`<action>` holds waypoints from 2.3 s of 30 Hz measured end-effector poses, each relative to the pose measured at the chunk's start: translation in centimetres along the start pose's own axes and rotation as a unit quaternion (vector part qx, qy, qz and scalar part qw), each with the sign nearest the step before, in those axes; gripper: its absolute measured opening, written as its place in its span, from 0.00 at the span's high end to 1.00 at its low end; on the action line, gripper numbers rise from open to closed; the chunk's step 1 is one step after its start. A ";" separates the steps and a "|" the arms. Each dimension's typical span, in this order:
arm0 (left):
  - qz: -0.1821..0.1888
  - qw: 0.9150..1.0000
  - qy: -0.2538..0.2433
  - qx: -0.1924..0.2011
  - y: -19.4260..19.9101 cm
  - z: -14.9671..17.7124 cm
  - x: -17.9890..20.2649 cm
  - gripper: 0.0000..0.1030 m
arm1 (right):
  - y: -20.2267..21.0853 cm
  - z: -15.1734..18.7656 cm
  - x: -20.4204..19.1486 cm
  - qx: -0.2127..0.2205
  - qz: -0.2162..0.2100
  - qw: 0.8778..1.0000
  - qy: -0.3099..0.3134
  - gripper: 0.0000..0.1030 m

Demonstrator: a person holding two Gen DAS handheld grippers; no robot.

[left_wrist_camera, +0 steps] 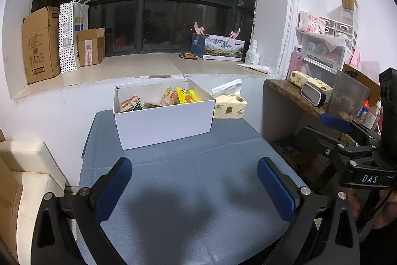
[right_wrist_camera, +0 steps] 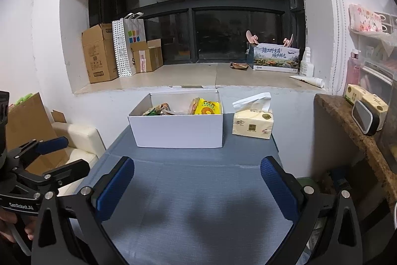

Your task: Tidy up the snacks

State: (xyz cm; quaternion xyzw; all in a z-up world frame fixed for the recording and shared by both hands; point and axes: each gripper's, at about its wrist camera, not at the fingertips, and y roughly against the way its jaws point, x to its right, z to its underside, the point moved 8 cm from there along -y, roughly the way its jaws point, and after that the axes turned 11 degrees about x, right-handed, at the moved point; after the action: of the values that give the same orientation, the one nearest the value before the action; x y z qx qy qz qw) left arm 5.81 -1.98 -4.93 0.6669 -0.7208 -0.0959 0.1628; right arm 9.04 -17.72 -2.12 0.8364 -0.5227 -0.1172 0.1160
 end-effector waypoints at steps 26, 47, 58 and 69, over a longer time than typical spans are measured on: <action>-0.007 1.000 -0.003 -0.002 0.2 -0.1 -0.2 0.00 | -0.1 0.1 0.0 -0.005 -0.002 1.000 0.001 0.00; -0.007 1.000 -0.003 -0.010 0.0 0.0 -0.1 0.00 | -0.2 0.5 -0.2 -0.011 -0.001 1.000 0.002 0.00; -0.007 1.000 -0.003 -0.011 -0.1 0.1 -0.2 0.00 | -0.2 0.5 -0.2 -0.011 0.000 1.000 0.002 0.00; -0.010 1.000 -0.002 -0.012 -0.1 0.1 -0.2 0.00 | -0.2 0.6 -0.2 -0.012 0.000 1.000 0.002 0.00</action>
State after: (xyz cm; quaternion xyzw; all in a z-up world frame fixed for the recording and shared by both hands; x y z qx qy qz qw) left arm 5.84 -1.83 -5.06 0.6720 -0.7131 -0.1077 0.1681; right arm 8.90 -17.50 -2.73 0.8353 -0.5210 -0.1212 0.1271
